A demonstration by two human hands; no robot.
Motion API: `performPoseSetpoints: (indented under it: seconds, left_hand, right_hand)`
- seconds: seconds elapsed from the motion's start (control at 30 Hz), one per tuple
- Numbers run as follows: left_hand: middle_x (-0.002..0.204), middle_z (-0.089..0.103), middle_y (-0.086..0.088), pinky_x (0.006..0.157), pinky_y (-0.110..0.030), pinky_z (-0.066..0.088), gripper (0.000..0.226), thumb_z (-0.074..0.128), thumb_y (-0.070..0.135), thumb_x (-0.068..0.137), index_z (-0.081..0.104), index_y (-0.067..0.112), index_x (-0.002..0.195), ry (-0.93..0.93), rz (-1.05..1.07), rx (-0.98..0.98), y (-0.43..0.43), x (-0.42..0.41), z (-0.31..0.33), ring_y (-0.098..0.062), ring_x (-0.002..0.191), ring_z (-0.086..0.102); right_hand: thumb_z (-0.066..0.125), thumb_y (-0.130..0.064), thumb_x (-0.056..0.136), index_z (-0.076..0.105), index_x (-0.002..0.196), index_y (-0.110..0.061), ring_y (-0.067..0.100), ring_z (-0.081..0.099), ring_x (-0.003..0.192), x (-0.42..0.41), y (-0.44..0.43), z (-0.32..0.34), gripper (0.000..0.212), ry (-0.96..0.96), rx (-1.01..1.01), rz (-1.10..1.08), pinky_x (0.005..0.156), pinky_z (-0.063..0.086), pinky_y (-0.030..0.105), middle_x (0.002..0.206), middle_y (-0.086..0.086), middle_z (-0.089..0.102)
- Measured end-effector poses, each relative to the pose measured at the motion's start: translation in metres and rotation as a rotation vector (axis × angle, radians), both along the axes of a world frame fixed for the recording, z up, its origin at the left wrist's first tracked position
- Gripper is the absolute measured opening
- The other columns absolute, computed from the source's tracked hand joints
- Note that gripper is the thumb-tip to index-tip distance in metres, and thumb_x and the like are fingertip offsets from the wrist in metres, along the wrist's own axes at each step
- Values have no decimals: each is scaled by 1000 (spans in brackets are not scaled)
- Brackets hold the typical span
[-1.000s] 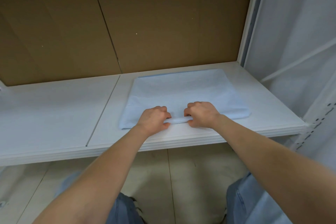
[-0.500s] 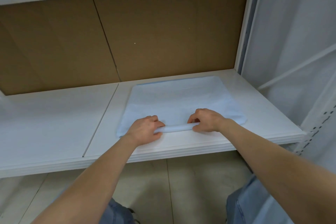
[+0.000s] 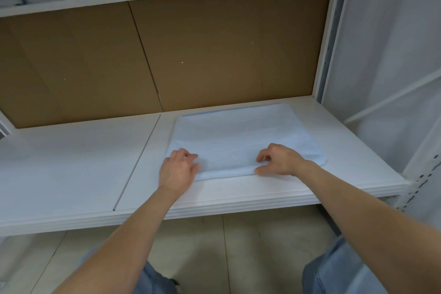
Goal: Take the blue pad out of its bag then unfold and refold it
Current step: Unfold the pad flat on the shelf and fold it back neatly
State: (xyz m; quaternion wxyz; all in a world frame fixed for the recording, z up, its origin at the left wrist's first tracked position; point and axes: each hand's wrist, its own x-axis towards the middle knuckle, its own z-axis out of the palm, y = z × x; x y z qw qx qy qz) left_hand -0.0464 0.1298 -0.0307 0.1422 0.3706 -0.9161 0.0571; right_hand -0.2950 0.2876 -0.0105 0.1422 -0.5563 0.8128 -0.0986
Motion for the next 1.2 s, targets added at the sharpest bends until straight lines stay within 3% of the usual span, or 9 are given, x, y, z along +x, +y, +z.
performPoseSetpoints:
  seconds: [0.13, 0.23, 0.43, 0.7, 0.87, 0.97, 1.03, 1.1, 1.2]
  left_hand:
    - [143, 31, -16, 104, -40, 38, 49, 43, 11, 95, 37, 12, 143, 195, 422, 380, -11, 6, 6, -33, 130, 36]
    - [138, 34, -22, 101, -39, 43, 53, 41, 0, 92, 36, 11, 143, 392, 520, 633, -19, 0, 0, -37, 122, 46]
    - [137, 47, -17, 95, -33, 45, 52, 37, -10, 89, 51, 10, 134, 617, 544, 687, -30, -4, 0, -33, 117, 54]
    - [134, 47, -17, 86, -29, 45, 46, 36, -8, 88, 59, 11, 124, 607, 552, 699, -47, -7, -5, -36, 109, 58]
    - [132, 47, -17, 91, -38, 48, 44, 43, 5, 88, 52, 17, 130, 410, 572, 649, -44, 3, 8, -36, 111, 55]
    - [111, 58, -20, 64, -31, 49, 27, 49, 17, 85, 58, 1, 105, 272, 603, 638, -42, 16, 19, -30, 79, 59]
    - [74, 64, -16, 50, -23, 44, 20, 56, 19, 82, 56, 0, 78, 281, 607, 727, -38, 20, 22, -23, 51, 55]
    - [48, 58, -11, 54, -26, 52, 20, 63, 16, 79, 53, 2, 69, 386, 621, 800, -37, 21, 19, -22, 41, 55]
    - [56, 58, -14, 63, -34, 57, 19, 66, 9, 79, 51, 1, 69, 495, 631, 865, -38, 17, 18, -25, 45, 58]
  right_hand:
    - [62, -44, 87, 64, 120, -28, 15, 53, 109, -8, 10, -6, 37, -49, -15, -30, 88, 43, 25, 102, -9, 48]
    - [62, -35, 90, 65, 121, -27, 12, 53, 109, -8, 11, -10, 33, -100, -38, -26, 90, 42, 24, 104, -12, 52]
    - [64, -28, 88, 68, 119, -24, 10, 56, 107, -14, 4, -10, 31, -192, -14, -1, 93, 44, 23, 119, -9, 63]
    - [67, -23, 83, 72, 111, -28, 9, 60, 106, -20, 0, -15, 29, -332, -15, -24, 96, 48, 27, 113, -12, 68]
    - [73, -39, 79, 70, 111, -26, 10, 56, 108, -19, -8, -11, 34, -339, 3, -29, 98, 44, 28, 112, -11, 63]
    - [73, -42, 79, 69, 112, -27, 9, 54, 104, -4, -22, -8, 36, -300, -11, -2, 92, 41, 24, 111, -11, 61]
    - [72, -37, 81, 68, 115, -27, 7, 53, 104, 10, -32, -10, 35, -299, -10, 32, 93, 42, 23, 114, -11, 61]
    - [70, -29, 83, 68, 117, -27, 9, 56, 106, 20, -39, -15, 35, -317, -3, 65, 95, 44, 25, 117, -11, 63]
    - [68, -20, 83, 70, 116, -26, 12, 60, 107, 24, -43, -18, 34, -370, -1, 69, 97, 47, 28, 118, -7, 66]
